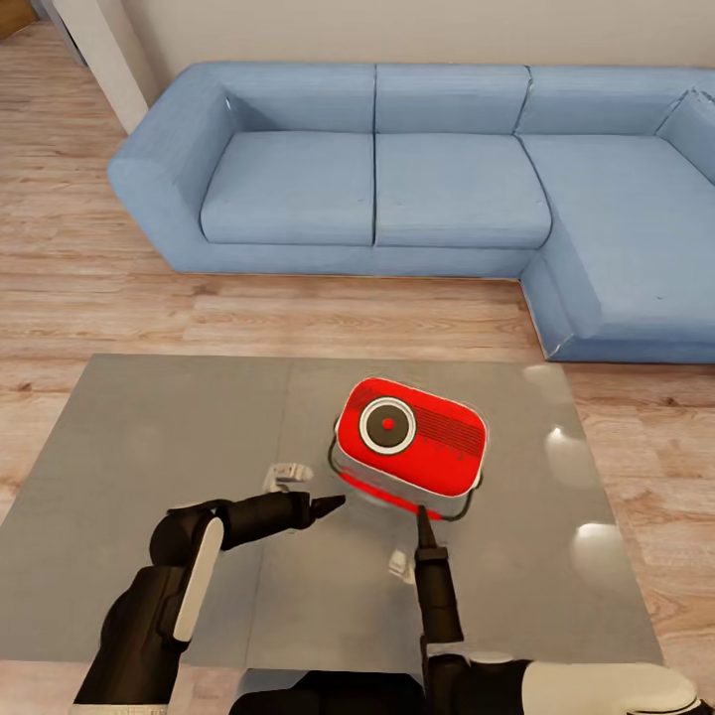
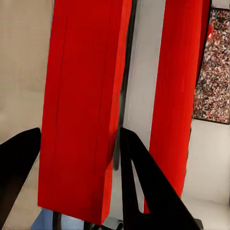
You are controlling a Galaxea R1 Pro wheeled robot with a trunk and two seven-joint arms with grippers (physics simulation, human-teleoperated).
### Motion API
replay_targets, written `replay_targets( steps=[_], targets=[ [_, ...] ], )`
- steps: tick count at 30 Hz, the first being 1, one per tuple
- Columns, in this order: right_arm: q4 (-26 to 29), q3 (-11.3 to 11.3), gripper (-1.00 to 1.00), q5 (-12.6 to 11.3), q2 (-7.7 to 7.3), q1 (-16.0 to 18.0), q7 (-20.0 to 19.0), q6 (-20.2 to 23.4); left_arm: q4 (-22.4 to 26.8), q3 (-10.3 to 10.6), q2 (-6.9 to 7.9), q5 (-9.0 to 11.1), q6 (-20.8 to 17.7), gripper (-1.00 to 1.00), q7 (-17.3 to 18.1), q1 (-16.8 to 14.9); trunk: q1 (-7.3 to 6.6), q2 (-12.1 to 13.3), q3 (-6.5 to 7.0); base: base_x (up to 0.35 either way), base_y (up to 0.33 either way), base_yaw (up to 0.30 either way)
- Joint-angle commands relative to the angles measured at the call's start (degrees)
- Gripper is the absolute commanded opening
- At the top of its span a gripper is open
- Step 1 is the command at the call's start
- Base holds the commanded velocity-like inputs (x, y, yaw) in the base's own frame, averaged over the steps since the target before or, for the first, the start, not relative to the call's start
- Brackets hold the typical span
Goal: Turn on the radio receiver that's on the table in the living room.
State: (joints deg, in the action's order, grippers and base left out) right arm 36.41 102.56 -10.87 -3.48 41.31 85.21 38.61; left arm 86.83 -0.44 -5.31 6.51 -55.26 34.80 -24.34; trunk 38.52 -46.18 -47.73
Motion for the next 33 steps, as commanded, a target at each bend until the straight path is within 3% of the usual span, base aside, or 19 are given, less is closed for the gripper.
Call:
replay_targets(
  steps=[1,5,13,33],
  targets=[
    [-0.98,0.64,-1.00,0.35,0.44,-0.56,-0.03,-0.10,0.00,0.00,-0.08,-0.02,0.00,1.00,0.00,-0.13,0.00,0.00,0.01,0.000,0.000,0.000],
    [-2.60,3.74,-1.00,0.42,1.29,-1.51,0.13,-0.25,0.01,0.00,-0.75,-0.01,-0.02,1.00,-0.01,-0.38,0.00,0.00,0.01,0.000,0.000,0.000],
    [-3.08,9.38,-1.00,0.16,1.38,-1.75,0.20,-0.15,0.01,0.01,-1.19,-0.01,-0.02,1.00,0.00,-0.44,0.00,0.00,0.01,0.000,0.000,0.000],
    [-3.10,8.59,-1.00,-0.04,0.70,-1.76,0.31,-0.29,0.01,0.06,-1.37,-0.01,-0.02,1.00,-0.04,-0.44,0.00,0.00,0.01,0.000,0.000,0.000]
  ],
)
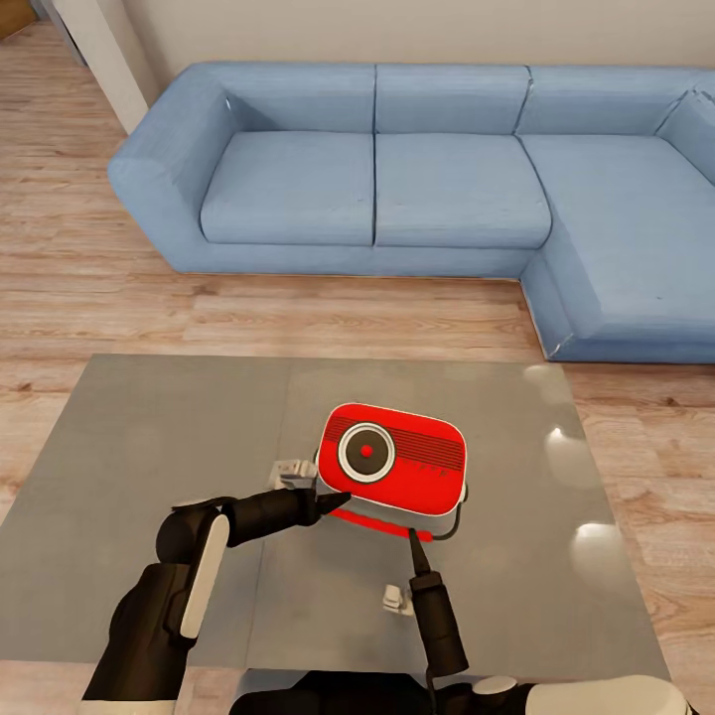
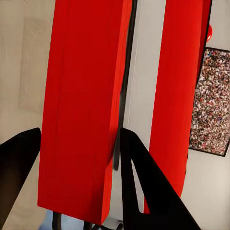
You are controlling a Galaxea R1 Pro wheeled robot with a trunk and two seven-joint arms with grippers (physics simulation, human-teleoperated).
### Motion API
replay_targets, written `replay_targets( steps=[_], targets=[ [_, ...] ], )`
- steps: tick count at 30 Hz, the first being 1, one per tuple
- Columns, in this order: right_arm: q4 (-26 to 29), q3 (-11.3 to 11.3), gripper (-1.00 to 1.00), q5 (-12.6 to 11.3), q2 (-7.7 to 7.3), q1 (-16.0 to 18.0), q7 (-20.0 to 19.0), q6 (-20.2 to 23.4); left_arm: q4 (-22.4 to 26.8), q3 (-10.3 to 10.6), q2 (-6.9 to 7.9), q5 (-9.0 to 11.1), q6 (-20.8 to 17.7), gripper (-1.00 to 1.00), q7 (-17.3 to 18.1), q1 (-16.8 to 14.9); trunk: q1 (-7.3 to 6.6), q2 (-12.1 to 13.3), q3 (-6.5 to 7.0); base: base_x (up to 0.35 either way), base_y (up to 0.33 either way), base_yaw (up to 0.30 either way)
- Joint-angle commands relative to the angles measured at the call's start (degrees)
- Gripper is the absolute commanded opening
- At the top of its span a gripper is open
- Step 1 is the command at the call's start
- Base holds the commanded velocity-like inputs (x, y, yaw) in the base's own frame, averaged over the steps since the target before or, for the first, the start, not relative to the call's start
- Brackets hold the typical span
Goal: Turn on the radio receiver that's on the table in the living room.
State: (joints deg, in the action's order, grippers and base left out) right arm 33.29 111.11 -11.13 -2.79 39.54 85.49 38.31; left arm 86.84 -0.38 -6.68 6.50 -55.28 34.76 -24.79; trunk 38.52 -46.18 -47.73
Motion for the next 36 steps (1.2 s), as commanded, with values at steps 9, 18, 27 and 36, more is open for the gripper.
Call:
replay_targets(
  steps=[9,18,27,36],
  targets=[
    [0.03,0.13,-1.00,0.20,0.07,0.01,0.12,0.01,0.00,0.03,-1.18,0.00,0.00,1.00,0.02,-0.93,0.00,0.00,0.00,0.000,0.000,0.000],
    [0.03,0.08,-1.00,0.15,0.18,0.01,0.12,0.01,0.00,0.04,-1.23,-0.03,0.00,1.00,0.04,-1.05,0.00,0.00,0.00,0.000,0.000,0.000],
    [0.03,0.23,-1.00,0.09,0.24,0.01,0.18,0.09,0.08,0.09,-2.46,0.05,-0.07,1.00,0.86,-4.75,0.00,0.00,0.00,0.000,0.000,0.000],
    [0.03,0.25,-1.00,0.06,0.42,0.01,0.21,0.22,0.09,0.11,-2.97,0.17,-0.82,1.00,2.25,-6.16,0.00,0.00,0.00,0.000,0.000,0.000]
  ],
)
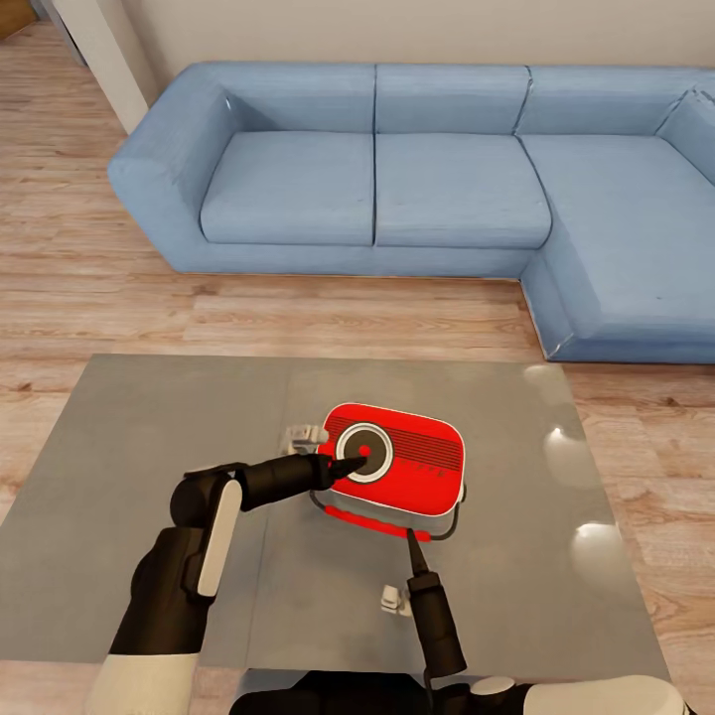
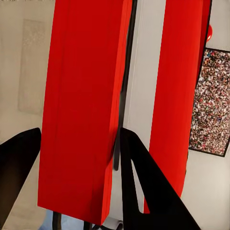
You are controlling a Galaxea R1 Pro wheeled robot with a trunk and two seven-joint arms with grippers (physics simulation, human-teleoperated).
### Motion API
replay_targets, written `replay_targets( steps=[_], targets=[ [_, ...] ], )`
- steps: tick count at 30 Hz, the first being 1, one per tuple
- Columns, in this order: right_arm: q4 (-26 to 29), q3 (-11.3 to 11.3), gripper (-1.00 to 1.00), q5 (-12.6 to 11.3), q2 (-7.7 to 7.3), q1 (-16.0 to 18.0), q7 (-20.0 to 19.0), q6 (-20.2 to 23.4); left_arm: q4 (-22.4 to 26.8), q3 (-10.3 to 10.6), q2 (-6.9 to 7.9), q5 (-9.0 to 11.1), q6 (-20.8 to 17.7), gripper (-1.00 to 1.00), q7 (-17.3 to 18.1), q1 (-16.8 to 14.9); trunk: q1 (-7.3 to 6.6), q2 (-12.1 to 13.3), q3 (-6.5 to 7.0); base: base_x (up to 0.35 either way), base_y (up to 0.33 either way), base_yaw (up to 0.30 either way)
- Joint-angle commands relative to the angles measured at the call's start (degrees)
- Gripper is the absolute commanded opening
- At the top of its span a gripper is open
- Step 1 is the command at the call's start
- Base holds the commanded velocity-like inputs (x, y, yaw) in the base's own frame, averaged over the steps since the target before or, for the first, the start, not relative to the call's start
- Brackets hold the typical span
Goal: Turn on the radio receiver that's on the table in the living room.
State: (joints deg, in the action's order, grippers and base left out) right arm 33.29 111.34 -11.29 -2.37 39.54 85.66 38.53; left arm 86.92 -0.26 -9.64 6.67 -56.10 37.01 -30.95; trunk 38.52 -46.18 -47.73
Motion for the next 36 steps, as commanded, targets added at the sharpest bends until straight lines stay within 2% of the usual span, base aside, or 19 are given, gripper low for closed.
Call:
replay_targets(
  steps=[1,7,14,15,25,36],
  targets=[
    [0.02,0.02,-1.00,0.21,0.01,0.01,0.03,0.03,0.00,0.00,-0.01,0.13,-0.02,1.00,0.03,-0.01,0.00,0.00,0.00,0.000,0.000,0.000],
    [0.02,0.02,-1.00,0.15,-0.06,0.01,-0.02,0.05,0.00,0.06,-0.02,1.65,-0.06,1.00,0.07,-0.59,0.00,0.00,0.00,0.000,0.000,0.000],
    [0.02,0.02,-1.00,0.13,-0.09,0.01,-0.05,0.06,0.00,0.16,-0.02,1.84,-0.27,1.00,0.00,-1.01,0.00,0.00,0.00,0.000,0.000,0.000],
    [0.02,0.02,-1.00,0.13,-0.09,0.01,-0.06,0.06,0.00,0.15,-0.02,1.85,-0.29,-1.00,-0.05,-1.02,0.00,0.00,0.00,0.000,0.000,0.000],
    [0.02,0.02,-1.00,0.13,-0.15,0.01,-0.10,0.02,-0.16,0.12,-0.35,1.86,-0.39,-1.00,-0.60,-1.20,0.00,0.00,0.00,0.000,0.000,0.000],
    [0.02,0.02,-1.00,0.13,-0.18,0.01,-0.14,-0.04,-0.83,0.15,-0.35,2.05,-1.10,-1.00,-1.65,-5.02,0.00,0.00,0.00,0.000,0.000,0.000]
  ],
)
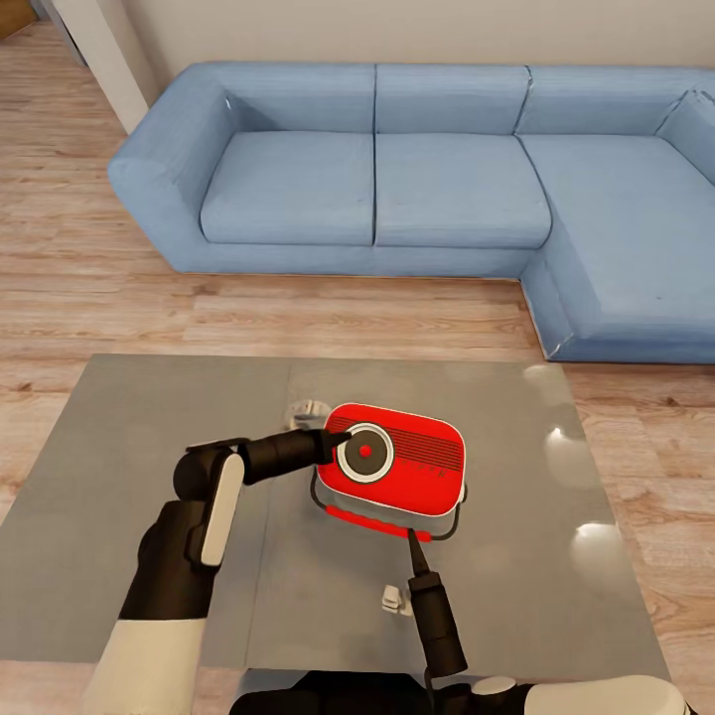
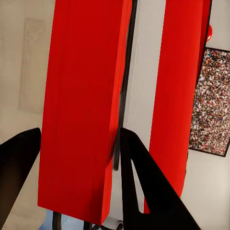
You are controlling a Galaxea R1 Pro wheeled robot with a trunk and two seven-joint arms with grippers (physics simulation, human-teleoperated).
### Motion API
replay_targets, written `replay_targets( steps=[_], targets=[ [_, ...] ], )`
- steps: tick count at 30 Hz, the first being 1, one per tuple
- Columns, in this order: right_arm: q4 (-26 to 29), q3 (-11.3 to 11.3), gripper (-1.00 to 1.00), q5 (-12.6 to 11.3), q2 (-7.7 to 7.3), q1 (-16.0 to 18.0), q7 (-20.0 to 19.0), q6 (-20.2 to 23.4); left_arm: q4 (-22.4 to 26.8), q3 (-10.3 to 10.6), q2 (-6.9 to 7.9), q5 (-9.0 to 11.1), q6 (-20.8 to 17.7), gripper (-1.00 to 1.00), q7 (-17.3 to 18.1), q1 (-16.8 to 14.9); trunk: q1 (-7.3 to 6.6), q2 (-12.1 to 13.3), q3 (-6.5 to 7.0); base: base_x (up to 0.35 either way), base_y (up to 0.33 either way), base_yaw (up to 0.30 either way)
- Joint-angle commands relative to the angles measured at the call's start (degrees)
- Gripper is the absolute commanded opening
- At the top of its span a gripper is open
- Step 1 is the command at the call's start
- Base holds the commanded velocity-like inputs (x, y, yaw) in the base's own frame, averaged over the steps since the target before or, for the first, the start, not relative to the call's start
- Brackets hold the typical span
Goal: Turn on the radio receiver that's on the table in the living room.
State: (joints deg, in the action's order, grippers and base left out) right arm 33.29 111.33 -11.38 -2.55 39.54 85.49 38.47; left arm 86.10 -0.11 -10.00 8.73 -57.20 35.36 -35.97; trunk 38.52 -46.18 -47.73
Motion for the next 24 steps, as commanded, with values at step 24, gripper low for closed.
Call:
replay_targets(
  steps=[24],
  targets=[
    [0.23,-4.90,-1.00,0.07,0.06,0.01,-0.31,-0.06,-0.85,0.03,0.00,-0.14,-0.02,-1.00,-0.03,-0.16,0.00,0.00,0.00,0.000,0.000,0.000]
  ],
)
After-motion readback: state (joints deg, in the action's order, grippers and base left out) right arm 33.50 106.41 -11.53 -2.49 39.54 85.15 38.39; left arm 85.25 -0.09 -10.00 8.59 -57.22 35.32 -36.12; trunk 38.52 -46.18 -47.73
